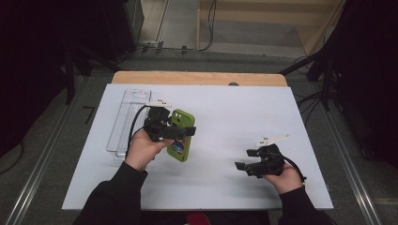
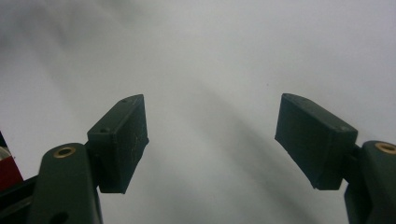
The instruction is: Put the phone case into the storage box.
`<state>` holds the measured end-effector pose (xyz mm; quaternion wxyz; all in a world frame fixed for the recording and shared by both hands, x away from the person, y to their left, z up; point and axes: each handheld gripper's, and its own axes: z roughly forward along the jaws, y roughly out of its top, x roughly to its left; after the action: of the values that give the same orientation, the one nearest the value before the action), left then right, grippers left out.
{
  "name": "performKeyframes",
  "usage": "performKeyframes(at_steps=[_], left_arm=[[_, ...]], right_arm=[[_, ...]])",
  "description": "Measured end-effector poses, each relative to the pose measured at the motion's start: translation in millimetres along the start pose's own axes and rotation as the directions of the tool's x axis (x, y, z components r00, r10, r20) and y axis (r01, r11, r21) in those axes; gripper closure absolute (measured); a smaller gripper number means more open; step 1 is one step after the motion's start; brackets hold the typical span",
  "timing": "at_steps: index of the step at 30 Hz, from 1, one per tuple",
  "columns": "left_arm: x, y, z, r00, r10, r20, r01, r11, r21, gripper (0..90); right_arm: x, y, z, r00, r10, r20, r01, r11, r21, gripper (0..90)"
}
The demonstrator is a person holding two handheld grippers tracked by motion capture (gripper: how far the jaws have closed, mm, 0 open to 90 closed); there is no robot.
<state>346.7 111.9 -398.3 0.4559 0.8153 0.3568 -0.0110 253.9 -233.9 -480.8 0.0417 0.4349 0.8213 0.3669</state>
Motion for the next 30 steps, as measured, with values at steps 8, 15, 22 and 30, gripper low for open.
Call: performKeyframes(at_steps=[8, 15, 22, 30], left_arm=[[2.0, 2.8, -6.7, 1.0000, 0.003, -0.002, -0.003, 1.0000, 0.002, 17.5], [3.0, 6.8, -18.8, 1.0000, 0.000, -0.009, 0.000, 0.9999, -0.013, 17.5], [2.4, 11.4, -32.4, 0.9995, -0.002, -0.031, 0.001, 0.9994, -0.035, 17.5], [7.5, 16.7, -53.6, 0.9980, -0.026, -0.058, 0.022, 0.9970, -0.074, 17.5]], right_arm=[[-0.6, -5.2, -1.1, 0.9999, 0.007, -0.009, -0.006, 1.000, 0.011, 23.4], [-0.1, -6.2, -0.4, 0.9998, 0.004, -0.020, -0.004, 1.000, 0.013, 23.5], [-0.7, -5.9, -0.8, 0.9995, 0.005, -0.030, -0.004, 1.000, 0.007, 23.4], [-0.6, -6.3, -0.5, 0.9993, 0.007, -0.038, -0.006, 1.000, 0.014, 23.4]])
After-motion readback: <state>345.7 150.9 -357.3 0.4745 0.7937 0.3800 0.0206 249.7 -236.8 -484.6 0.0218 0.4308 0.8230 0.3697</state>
